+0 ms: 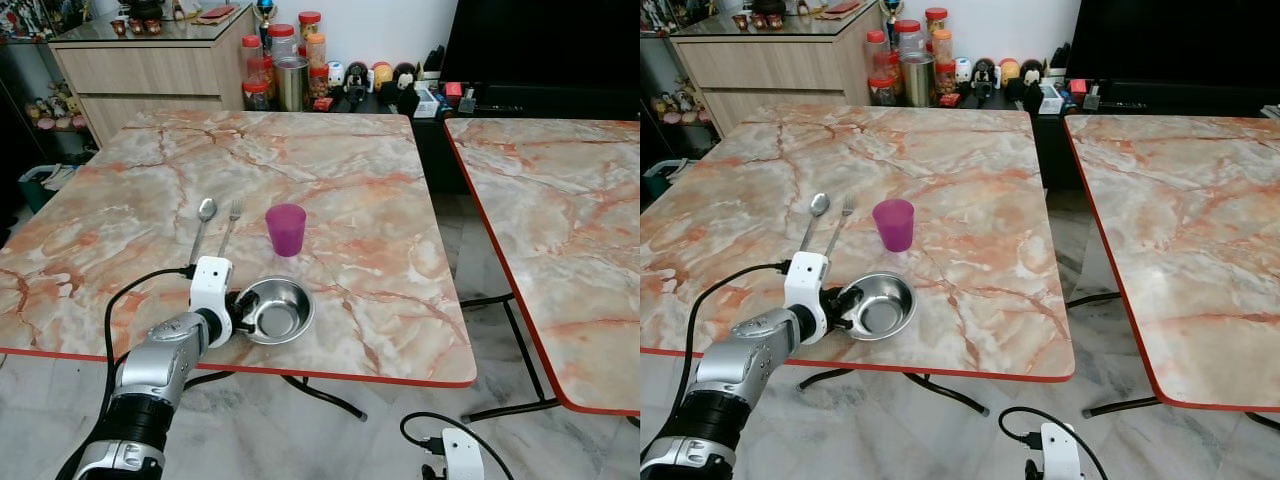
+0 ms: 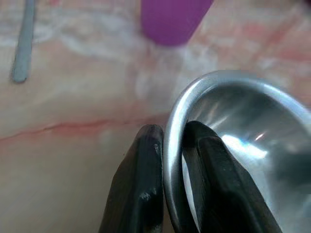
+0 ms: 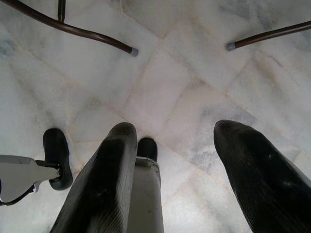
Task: Setting the table
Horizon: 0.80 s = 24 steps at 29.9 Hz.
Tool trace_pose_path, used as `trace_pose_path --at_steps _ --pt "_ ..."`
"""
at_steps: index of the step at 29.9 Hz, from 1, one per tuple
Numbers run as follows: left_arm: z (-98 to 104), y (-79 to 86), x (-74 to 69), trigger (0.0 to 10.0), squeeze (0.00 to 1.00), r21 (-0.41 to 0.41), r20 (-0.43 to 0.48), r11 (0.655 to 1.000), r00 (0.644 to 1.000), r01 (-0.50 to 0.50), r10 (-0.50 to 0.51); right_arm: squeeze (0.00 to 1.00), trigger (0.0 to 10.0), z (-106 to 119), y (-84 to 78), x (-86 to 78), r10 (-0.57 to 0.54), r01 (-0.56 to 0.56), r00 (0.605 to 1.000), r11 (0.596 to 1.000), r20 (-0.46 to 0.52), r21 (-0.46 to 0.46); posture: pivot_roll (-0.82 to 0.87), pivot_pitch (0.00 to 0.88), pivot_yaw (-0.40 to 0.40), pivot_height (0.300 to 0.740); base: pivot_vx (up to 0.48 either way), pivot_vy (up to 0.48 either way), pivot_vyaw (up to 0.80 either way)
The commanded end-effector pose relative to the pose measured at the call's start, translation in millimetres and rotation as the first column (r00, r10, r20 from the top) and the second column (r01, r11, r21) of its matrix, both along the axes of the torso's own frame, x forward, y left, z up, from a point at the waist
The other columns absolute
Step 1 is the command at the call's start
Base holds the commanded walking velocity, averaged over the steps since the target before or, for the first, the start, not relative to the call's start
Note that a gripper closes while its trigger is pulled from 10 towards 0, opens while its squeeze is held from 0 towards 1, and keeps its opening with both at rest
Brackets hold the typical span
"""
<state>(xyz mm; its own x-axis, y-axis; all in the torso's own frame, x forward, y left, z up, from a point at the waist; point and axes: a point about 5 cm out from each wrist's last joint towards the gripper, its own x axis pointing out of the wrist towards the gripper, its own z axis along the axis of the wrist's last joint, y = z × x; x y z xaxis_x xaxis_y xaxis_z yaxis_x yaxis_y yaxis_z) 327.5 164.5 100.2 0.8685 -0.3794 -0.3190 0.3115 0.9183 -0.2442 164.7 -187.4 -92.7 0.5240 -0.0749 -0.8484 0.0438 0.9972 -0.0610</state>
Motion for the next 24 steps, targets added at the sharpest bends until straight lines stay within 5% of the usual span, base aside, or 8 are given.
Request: trace_pose_path --at_steps 1,3,4,5,6,15,21,24 --pt "13.6 -0.7 2.8 0.0 0.0 -0.055 0.07 0.998 0.997 0.016 -0.012 0.0 10.0 -0.2 0.3 -0.2 0.007 -0.007 1.0 1.0 -0.004 -0.001 0.05 0.0 0.0 0.74 0.0 0.0 0.0" --pt "25.9 -3.3 1.4 0.0 0.0 -0.11 0.181 0.992 0.983 0.057 -0.036 0.0 10.0 -0.1 0.2 0.0 0.01 -0.01 1.0 1.0 -0.005 -0.003 0.05 0.0 -0.001 0.74 0.0 0.0 0.0" --pt "31.3 -5.8 -0.6 2.4 0.0 -0.136 0.219 0.987 0.974 0.086 -0.055 0.0 10.0 -0.1 0.0 0.0 0.01 -0.01 1.0 1.0 -0.005 -0.003 0.05 0.0 -0.002 0.74 0.0 0.0 0.0" --pt "38.6 -9.6 -3.8 6.9 0.0 -0.163 0.273 0.978 0.959 0.128 -0.08 0.0 10.0 -0.1 -0.4 -0.1 0.01 -0.01 1.0 1.0 -0.005 -0.004 0.06 0.0 -0.003 0.74 0.0 0.0 0.0" --pt "40.7 -11.1 -5.6 10.0 0.0 -0.182 0.288 0.972 0.953 0.149 -0.092 0.0 10.0 -0.1 -0.5 -0.2 0.012 -0.012 1.0 1.0 -0.006 -0.004 0.06 0.0 -0.003 0.74 0.0 0.0 0.0" --pt "48.3 -15.1 -14.6 10.0 0.0 -0.282 0.356 0.929 0.925 0.239 -0.13 0.0 10.0 -0.4 -1.6 -1.3 0.013 -0.013 1.0 1.0 -0.01 -0.007 0.06 0.0 -0.008 0.74 0.0 0.0 0.0" --pt "74.6 -6.1 -3.1 10.0 0.0 -0.403 0.444 0.905 0.894 0.133 0.066 0.0 10.0 -0.2 -3.9 -1.3 0.017 -0.017 1.0 1.0 -0.011 -0.013 0.06 0.0 -0.011 0.74 0.0 0.0 0.0" --pt "73.0 -6.9 0.0 10.0 0.0 -0.406 0.434 0.907 0.897 0.113 0.082 0.0 10.0 0.4 -4.5 -0.1 0.018 -0.018 1.0 1.0 -0.008 -0.014 0.05 0.0 -0.012 0.74 0.0 0.0 0.0"
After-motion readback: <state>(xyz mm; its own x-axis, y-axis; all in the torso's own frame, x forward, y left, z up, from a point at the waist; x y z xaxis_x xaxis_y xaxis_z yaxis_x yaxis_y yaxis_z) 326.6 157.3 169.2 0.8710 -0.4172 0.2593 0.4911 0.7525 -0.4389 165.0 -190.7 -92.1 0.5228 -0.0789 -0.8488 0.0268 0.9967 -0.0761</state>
